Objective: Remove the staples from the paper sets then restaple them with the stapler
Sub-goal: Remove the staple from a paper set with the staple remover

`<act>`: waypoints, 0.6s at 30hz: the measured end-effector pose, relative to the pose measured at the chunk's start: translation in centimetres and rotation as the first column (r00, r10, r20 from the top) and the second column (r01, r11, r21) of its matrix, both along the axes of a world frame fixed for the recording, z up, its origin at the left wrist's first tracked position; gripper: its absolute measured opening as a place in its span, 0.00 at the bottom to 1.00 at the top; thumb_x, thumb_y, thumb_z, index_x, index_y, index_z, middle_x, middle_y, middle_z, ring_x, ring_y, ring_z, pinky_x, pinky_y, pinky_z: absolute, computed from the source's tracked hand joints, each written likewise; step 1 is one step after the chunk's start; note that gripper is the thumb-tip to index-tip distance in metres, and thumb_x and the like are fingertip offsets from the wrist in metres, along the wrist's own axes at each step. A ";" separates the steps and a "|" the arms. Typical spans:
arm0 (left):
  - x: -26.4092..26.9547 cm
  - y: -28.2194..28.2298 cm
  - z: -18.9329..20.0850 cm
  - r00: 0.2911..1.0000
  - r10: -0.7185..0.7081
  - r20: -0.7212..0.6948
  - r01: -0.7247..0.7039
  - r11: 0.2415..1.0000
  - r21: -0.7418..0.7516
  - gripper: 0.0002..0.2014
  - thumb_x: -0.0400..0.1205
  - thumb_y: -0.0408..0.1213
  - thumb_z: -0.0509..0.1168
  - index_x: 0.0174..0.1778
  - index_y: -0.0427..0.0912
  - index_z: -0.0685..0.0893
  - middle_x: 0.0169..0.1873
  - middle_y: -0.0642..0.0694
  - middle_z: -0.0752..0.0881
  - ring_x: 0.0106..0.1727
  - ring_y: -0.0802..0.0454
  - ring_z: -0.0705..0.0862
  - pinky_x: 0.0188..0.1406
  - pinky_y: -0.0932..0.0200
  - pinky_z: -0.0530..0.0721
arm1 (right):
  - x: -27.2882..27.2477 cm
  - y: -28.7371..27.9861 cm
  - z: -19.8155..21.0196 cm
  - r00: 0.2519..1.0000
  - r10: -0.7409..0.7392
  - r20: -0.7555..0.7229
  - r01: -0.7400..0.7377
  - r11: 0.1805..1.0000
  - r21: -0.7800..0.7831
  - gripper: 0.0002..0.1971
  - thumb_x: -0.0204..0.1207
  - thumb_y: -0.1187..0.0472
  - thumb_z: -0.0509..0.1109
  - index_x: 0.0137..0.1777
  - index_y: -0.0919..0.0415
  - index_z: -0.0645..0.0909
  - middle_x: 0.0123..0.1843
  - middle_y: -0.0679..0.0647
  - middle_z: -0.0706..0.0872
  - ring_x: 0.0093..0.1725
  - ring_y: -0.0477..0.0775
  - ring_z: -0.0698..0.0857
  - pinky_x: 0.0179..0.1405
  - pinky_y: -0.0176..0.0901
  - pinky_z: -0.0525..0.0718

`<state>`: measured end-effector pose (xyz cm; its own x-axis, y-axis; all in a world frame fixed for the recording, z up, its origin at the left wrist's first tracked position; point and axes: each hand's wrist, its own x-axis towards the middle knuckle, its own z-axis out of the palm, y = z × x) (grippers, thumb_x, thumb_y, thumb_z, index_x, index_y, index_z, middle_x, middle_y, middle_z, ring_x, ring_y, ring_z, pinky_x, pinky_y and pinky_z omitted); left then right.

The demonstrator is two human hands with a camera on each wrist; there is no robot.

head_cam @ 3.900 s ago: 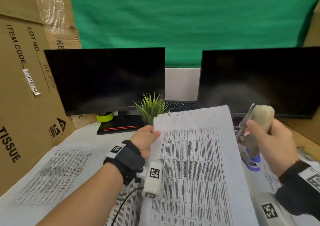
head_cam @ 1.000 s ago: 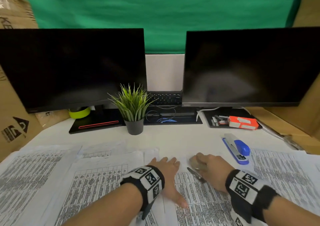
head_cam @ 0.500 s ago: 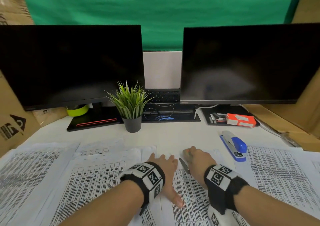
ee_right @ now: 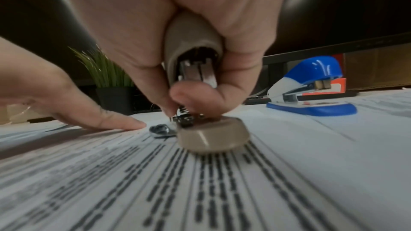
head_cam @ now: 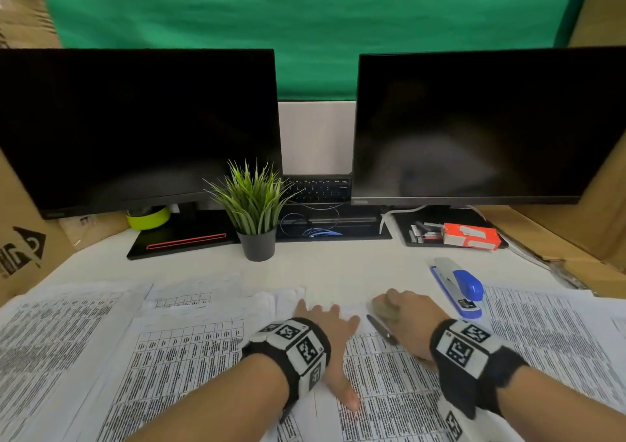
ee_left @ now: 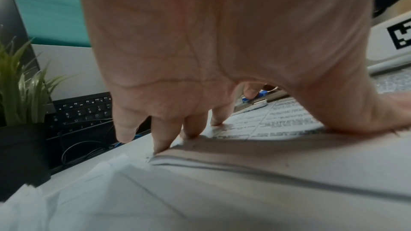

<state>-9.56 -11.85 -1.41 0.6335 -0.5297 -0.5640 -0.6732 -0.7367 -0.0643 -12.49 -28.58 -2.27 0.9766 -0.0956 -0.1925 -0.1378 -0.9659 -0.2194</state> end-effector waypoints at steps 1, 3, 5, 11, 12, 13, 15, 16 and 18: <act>0.0 0.0 0.0 1.000 0.002 0.000 -0.002 1.000 0.001 0.62 0.68 0.67 0.73 0.85 0.53 0.36 0.85 0.40 0.40 0.85 0.37 0.45 0.80 0.29 0.38 | 0.3 0.3 -0.1 1.000 -0.003 0.012 0.003 1.000 -0.002 0.10 0.79 0.64 0.60 0.59 0.55 0.70 0.55 0.54 0.81 0.57 0.56 0.83 0.53 0.40 0.79; 0.0 0.0 0.0 1.000 0.004 -0.003 -0.004 1.000 0.005 0.62 0.68 0.67 0.73 0.85 0.52 0.36 0.85 0.40 0.40 0.85 0.37 0.44 0.80 0.29 0.37 | 0.8 0.9 -0.2 1.000 -0.020 0.023 0.020 1.000 -0.004 0.14 0.80 0.61 0.61 0.65 0.56 0.70 0.60 0.55 0.81 0.56 0.56 0.82 0.54 0.40 0.78; 0.0 0.0 -0.1 1.000 -0.002 0.002 0.002 1.000 0.013 0.62 0.68 0.67 0.73 0.85 0.52 0.36 0.85 0.40 0.40 0.85 0.36 0.44 0.80 0.29 0.38 | 1.5 1.3 -0.5 0.999 -0.048 0.015 0.048 0.999 -0.002 0.15 0.80 0.59 0.60 0.66 0.57 0.70 0.60 0.56 0.80 0.54 0.55 0.80 0.52 0.40 0.77; -0.1 0.0 -0.2 1.000 -0.009 0.021 0.008 1.000 0.018 0.62 0.67 0.68 0.73 0.85 0.52 0.38 0.85 0.39 0.42 0.85 0.34 0.46 0.80 0.29 0.39 | 3.2 2.3 -0.5 0.983 -0.181 0.028 0.178 0.980 0.086 0.14 0.80 0.63 0.61 0.65 0.61 0.72 0.63 0.58 0.81 0.58 0.58 0.82 0.48 0.41 0.75; -0.1 0.0 -0.2 1.000 -0.007 0.020 0.007 1.000 0.015 0.62 0.67 0.68 0.73 0.85 0.53 0.39 0.85 0.39 0.43 0.85 0.34 0.47 0.80 0.28 0.39 | 3.4 2.3 -0.2 0.977 -0.210 0.047 0.204 0.972 0.118 0.14 0.81 0.62 0.62 0.65 0.62 0.72 0.62 0.59 0.81 0.59 0.59 0.82 0.50 0.42 0.75; -0.1 0.0 -0.1 1.000 -0.005 0.018 0.005 1.000 0.013 0.62 0.67 0.68 0.73 0.85 0.52 0.39 0.85 0.38 0.43 0.85 0.34 0.47 0.80 0.28 0.39 | 3.7 2.3 0.1 0.970 -0.234 0.071 0.222 0.964 0.146 0.13 0.82 0.61 0.61 0.64 0.63 0.73 0.60 0.59 0.81 0.57 0.59 0.81 0.50 0.42 0.75; -0.3 -0.1 0.1 1.000 0.001 0.010 -0.001 1.000 0.012 0.61 0.67 0.67 0.74 0.85 0.51 0.40 0.85 0.38 0.44 0.85 0.34 0.47 0.80 0.28 0.39 | 3.9 1.7 0.7 0.956 -0.273 0.106 0.251 0.951 0.181 0.12 0.82 0.60 0.61 0.62 0.63 0.73 0.58 0.58 0.81 0.51 0.57 0.80 0.50 0.42 0.76; -0.3 -0.1 0.2 1.000 0.004 0.009 -0.004 1.000 0.009 0.61 0.67 0.66 0.74 0.85 0.51 0.40 0.85 0.38 0.44 0.85 0.34 0.47 0.79 0.28 0.39 | 3.9 1.2 1.0 0.955 -0.277 0.107 0.257 0.951 0.175 0.13 0.81 0.61 0.62 0.63 0.63 0.73 0.60 0.59 0.81 0.53 0.59 0.80 0.51 0.44 0.77; -0.5 -0.1 0.5 1.000 0.009 0.005 -0.009 1.000 0.002 0.61 0.68 0.65 0.75 0.86 0.50 0.41 0.85 0.38 0.45 0.85 0.34 0.47 0.79 0.28 0.39 | 3.5 -0.1 1.5 0.967 -0.237 0.090 0.227 0.968 0.107 0.18 0.79 0.62 0.63 0.68 0.63 0.72 0.64 0.61 0.81 0.60 0.62 0.81 0.55 0.46 0.78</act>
